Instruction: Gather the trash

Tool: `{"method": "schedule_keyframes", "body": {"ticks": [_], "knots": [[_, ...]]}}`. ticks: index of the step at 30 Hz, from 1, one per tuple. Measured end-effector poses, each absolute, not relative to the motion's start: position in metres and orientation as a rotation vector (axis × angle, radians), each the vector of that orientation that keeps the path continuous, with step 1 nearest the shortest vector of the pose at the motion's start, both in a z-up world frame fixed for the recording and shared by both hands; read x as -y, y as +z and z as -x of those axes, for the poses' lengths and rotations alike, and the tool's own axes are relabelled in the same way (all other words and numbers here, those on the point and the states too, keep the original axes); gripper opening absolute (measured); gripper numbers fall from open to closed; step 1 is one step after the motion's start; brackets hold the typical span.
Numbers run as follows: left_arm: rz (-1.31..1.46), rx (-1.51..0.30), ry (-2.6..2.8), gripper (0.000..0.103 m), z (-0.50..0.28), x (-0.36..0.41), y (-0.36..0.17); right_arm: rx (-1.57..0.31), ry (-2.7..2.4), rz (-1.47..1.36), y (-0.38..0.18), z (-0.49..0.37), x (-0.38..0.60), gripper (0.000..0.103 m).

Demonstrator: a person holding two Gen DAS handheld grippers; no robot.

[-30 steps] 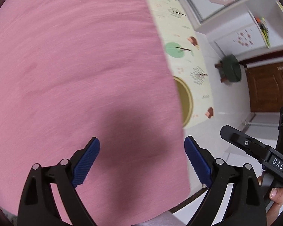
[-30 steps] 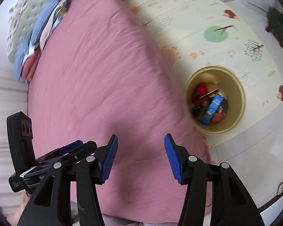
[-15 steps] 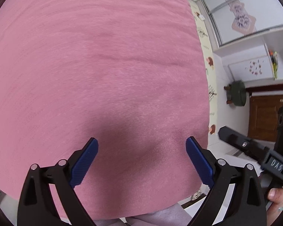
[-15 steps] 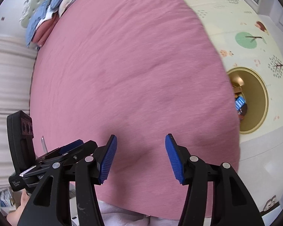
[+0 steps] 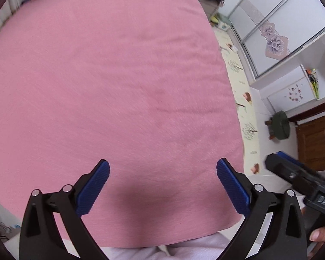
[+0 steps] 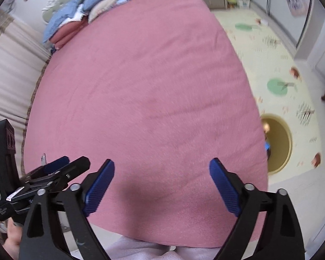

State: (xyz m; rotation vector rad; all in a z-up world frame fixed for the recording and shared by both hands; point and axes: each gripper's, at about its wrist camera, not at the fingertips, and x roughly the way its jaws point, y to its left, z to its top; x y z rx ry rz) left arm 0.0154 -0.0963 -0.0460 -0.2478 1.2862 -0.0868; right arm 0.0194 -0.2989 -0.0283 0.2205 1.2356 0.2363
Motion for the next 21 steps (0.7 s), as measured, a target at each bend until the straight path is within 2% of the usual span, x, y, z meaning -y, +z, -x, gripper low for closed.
{"method": "schedule_keyframes", "body": {"ticks": [7,10,21], "knots": [[0.173,-1.129,-0.043,0.099,0.006,0.087,0.040,-1.109,0.248,-0.136,0.040,-0.004,0.286,0.094],[0.189,-1.074,-0.051,0.099,0.013,0.086,0.066,-1.077,0.263,-0.168,0.061,-0.001,0.287,0.094],[0.226,-0.982,0.009,0.099,0.033,0.076,0.112,-0.989,0.307,-0.251,0.103,0.013,0.286,0.094]]}}
